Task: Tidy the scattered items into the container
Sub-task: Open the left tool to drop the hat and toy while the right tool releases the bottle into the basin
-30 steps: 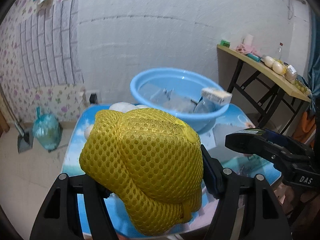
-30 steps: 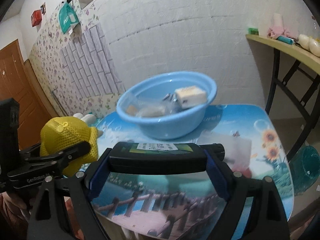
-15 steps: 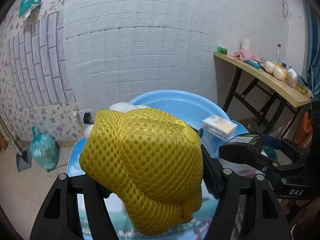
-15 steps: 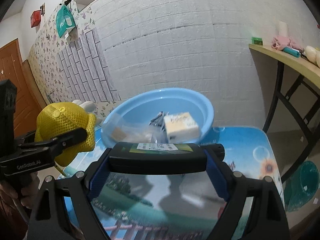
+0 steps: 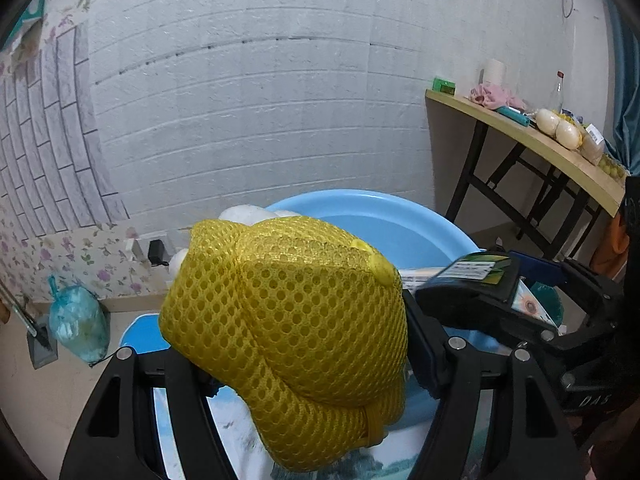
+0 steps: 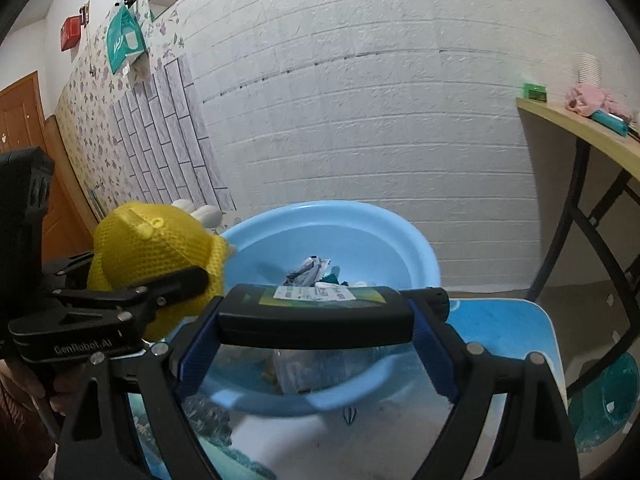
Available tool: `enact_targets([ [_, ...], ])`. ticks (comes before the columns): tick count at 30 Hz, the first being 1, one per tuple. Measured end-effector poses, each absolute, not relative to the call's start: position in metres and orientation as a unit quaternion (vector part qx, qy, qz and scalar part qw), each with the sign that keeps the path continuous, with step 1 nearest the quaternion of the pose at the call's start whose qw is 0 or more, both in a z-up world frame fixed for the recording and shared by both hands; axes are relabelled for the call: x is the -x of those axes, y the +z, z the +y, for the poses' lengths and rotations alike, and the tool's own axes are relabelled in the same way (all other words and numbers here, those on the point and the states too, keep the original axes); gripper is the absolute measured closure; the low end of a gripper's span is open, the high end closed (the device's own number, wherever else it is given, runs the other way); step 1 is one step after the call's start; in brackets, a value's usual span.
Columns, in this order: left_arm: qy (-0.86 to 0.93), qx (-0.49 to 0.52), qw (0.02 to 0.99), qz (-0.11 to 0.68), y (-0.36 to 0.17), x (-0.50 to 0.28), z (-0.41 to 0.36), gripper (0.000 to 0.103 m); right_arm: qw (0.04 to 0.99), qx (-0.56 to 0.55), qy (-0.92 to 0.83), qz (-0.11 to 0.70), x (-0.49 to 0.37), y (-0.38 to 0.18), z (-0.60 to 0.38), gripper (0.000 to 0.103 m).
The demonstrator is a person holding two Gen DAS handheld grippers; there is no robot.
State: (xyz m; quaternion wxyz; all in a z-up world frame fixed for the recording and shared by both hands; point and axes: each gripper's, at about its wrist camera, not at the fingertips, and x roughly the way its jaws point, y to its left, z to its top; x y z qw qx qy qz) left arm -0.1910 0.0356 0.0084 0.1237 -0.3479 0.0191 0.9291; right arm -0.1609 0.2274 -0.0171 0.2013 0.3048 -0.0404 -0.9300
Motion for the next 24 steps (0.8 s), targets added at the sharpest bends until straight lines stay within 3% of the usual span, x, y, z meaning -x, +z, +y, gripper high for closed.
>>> enact_targets([
  [6, 0.927, 0.350, 0.133, 0.030, 0.007, 0.210, 0.040, 0.030, 0.212, -0.297, -0.931, -0.010, 0.180, -0.024, 0.217, 0.014],
  [10, 0.931, 0.338, 0.135, 0.035, 0.013, 0.212, 0.040, 0.014, 0.222, -0.293, -0.930, 0.025, 0.185, -0.027, 0.208, 0.014],
  [24, 0.934, 0.330, 0.130, 0.029, 0.018, 0.180, 0.035, 0.013, 0.231, -0.310, -0.922, 0.016, 0.169, -0.033, 0.215, 0.012],
])
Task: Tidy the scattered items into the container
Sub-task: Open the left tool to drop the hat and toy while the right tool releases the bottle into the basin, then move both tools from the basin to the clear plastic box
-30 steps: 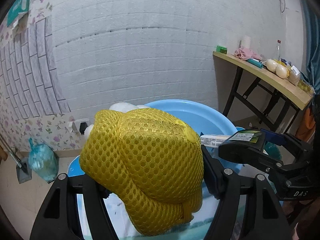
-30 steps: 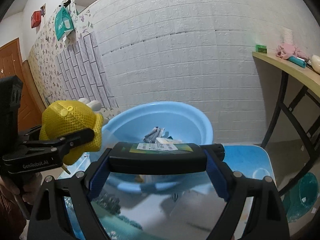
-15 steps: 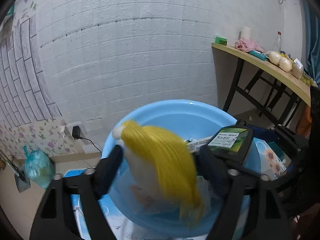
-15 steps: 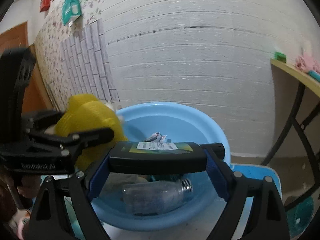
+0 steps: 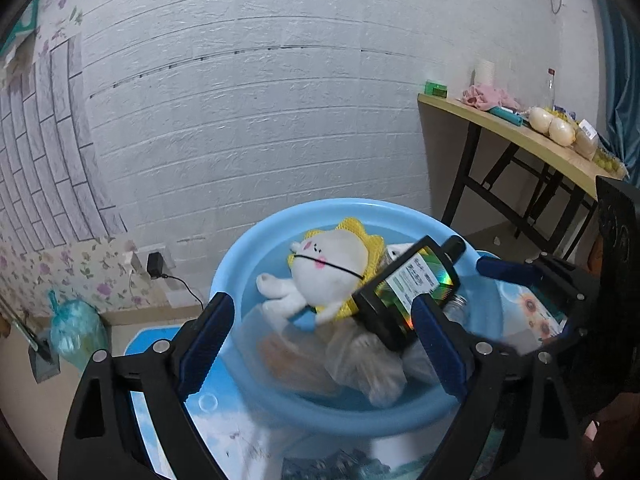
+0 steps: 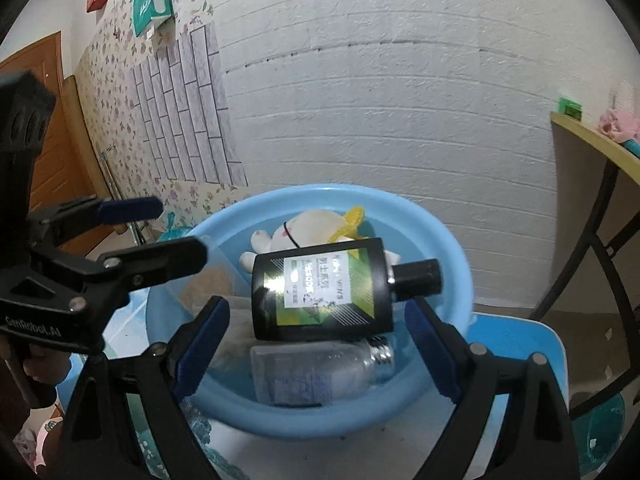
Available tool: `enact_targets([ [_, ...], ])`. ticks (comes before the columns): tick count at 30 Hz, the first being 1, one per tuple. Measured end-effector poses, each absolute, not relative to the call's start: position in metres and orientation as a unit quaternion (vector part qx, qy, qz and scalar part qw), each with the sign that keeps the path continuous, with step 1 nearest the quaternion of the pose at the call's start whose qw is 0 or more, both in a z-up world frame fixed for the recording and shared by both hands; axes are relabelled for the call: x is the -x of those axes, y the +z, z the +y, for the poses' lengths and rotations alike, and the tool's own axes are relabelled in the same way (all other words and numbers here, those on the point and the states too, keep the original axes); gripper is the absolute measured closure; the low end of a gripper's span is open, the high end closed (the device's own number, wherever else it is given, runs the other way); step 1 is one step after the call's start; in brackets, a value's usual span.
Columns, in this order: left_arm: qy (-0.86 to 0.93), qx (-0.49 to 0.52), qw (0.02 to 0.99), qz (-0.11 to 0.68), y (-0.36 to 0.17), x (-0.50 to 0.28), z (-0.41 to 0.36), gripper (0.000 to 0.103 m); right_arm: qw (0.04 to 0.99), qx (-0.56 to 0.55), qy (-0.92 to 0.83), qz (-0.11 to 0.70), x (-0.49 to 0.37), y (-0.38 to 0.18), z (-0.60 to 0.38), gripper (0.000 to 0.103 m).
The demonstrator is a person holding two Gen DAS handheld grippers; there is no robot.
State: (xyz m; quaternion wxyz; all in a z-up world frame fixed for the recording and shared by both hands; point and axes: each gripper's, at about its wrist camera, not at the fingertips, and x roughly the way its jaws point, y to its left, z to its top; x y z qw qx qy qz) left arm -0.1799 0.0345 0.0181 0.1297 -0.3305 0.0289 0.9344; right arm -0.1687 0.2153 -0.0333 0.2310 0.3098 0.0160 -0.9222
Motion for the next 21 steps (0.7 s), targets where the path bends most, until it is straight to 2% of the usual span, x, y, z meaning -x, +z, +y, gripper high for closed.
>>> enact_targets([
  [12, 0.934, 0.317, 0.164, 0.016, 0.018, 0.118, 0.059, 0.013, 0.156, -0.310, -0.938, -0.008, 0.122, -0.034, 0.273, 0.012],
  [21, 0.902, 0.368, 0.225, 0.013, -0.021, 0.093, 0.115, 0.013, 0.108, -0.353, -0.928, -0.047, 0.097, -0.065, 0.323, 0.012],
])
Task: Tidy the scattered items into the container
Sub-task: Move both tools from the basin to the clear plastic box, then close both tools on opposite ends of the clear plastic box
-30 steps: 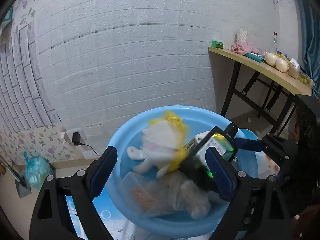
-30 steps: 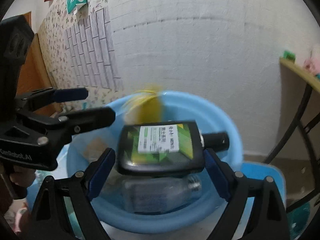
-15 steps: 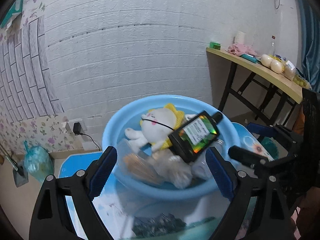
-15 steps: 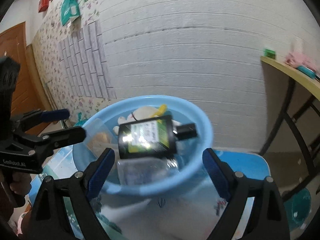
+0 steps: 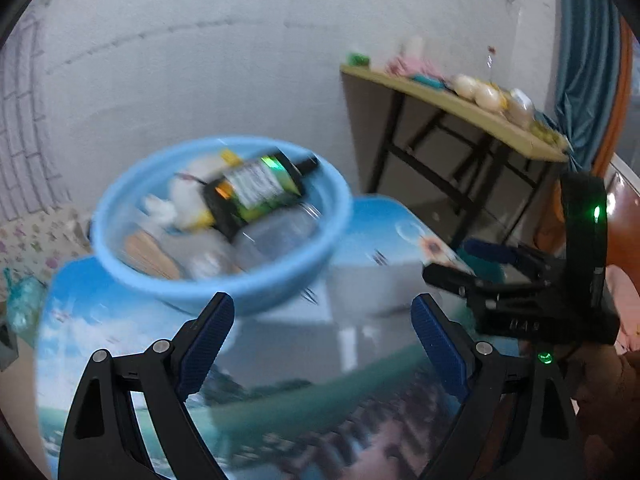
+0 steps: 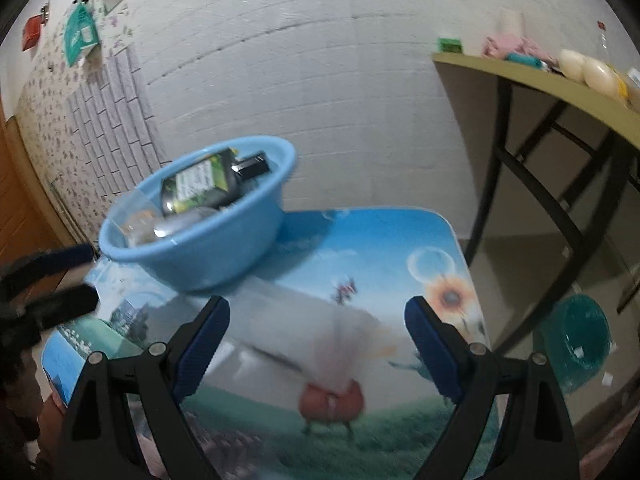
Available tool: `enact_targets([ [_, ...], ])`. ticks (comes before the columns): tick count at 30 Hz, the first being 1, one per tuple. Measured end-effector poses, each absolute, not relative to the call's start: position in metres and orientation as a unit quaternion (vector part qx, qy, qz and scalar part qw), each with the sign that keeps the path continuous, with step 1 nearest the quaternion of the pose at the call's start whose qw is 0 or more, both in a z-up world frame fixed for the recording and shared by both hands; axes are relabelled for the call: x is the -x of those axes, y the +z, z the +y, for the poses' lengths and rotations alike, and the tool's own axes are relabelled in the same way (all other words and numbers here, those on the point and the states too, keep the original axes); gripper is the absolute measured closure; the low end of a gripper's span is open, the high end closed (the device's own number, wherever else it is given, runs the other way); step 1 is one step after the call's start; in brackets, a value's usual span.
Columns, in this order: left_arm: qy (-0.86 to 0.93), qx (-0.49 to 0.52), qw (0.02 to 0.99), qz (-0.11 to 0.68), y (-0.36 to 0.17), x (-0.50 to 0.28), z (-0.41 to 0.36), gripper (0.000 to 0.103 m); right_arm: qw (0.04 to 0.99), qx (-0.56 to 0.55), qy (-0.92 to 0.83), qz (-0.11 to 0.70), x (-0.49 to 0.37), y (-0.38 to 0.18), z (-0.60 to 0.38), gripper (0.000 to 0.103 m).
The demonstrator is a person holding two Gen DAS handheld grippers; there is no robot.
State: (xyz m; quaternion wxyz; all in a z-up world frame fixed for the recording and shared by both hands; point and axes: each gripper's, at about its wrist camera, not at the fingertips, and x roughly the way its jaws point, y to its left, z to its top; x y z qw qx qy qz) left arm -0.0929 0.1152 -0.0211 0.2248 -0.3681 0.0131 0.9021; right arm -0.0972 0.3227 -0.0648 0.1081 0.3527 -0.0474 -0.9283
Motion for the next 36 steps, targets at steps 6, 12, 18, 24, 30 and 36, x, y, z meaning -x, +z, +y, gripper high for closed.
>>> enact_targets([
  [6, 0.884, 0.404, 0.226, 0.067, -0.056, 0.097, 0.156, 0.013, 0.100, -0.380, -0.915, -0.091, 0.094, -0.083, 0.343, 0.012],
  [12, 0.878, 0.415, 0.220, 0.092, -0.074, 0.109, 0.175, 0.013, 0.121, -0.402, -0.900, -0.122, 0.101, -0.098, 0.342, 0.012],
  [18, 0.870, 0.422, 0.230, 0.109, -0.083, 0.125, 0.189, 0.012, 0.142, -0.421, -0.885, -0.142, 0.110, -0.111, 0.339, 0.012],
  [24, 0.866, 0.416, 0.246, 0.130, -0.087, 0.133, 0.203, 0.008, 0.149, -0.429, -0.878, -0.148, 0.118, -0.117, 0.336, 0.012],
  [30, 0.855, 0.427, 0.259, 0.142, -0.095, 0.137, 0.214, 0.006, 0.166, -0.428, -0.877, -0.141, 0.121, -0.119, 0.325, 0.012],
  [36, 0.856, 0.433, 0.254, 0.121, -0.092, 0.129, 0.208, 0.005, 0.166, -0.433, -0.873, -0.149, 0.118, -0.118, 0.319, 0.009],
])
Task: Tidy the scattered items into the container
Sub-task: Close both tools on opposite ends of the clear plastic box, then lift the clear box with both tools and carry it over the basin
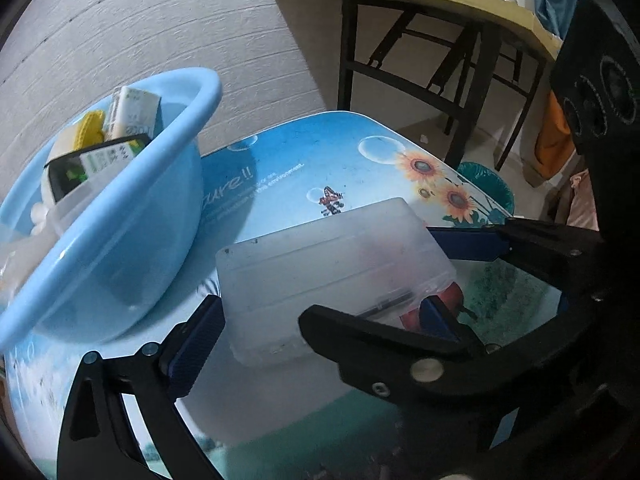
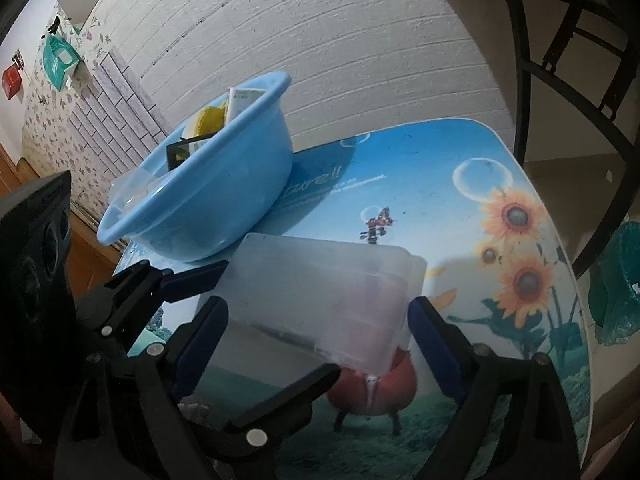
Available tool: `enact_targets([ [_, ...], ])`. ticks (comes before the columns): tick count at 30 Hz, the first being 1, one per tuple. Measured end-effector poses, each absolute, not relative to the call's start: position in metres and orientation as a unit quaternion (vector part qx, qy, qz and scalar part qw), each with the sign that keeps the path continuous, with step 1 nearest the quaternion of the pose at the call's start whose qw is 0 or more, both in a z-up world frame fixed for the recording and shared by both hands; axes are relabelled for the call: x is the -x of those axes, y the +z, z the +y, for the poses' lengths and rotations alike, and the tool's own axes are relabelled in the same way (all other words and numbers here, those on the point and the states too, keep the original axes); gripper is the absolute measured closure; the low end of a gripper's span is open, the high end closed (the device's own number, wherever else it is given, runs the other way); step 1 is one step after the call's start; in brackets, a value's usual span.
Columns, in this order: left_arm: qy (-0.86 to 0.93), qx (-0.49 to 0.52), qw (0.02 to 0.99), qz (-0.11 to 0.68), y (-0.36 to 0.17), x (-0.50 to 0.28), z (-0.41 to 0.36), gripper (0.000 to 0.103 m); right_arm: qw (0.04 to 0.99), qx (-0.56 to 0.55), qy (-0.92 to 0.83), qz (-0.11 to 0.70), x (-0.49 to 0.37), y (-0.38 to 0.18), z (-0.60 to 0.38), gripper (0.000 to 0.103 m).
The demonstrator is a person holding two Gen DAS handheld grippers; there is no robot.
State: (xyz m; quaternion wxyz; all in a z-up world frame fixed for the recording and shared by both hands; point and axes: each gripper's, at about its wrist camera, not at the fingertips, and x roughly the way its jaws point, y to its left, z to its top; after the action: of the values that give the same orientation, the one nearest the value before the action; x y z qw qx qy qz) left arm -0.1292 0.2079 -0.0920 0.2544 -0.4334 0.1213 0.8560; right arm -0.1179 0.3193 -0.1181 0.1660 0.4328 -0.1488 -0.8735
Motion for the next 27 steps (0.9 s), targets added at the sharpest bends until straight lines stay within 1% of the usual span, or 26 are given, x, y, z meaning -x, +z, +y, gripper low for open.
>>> enact_targets([
  [5, 0.863, 0.431, 0.240, 0.112, -0.088, 0.116, 0.195, 0.005, 0.176, -0.446, -0.865, -0.150, 0.112, -0.116, 0.306, 0.007],
  [11, 0.872, 0.425, 0.228, 0.090, -0.080, 0.101, 0.176, 0.005, 0.183, -0.444, -0.868, -0.124, 0.101, -0.103, 0.283, 0.006],
  [27, 0.905, 0.373, 0.194, 0.062, -0.041, 0.047, 0.113, 0.005, 0.223, -0.424, -0.875, -0.074, 0.056, -0.060, 0.220, 0.005],
])
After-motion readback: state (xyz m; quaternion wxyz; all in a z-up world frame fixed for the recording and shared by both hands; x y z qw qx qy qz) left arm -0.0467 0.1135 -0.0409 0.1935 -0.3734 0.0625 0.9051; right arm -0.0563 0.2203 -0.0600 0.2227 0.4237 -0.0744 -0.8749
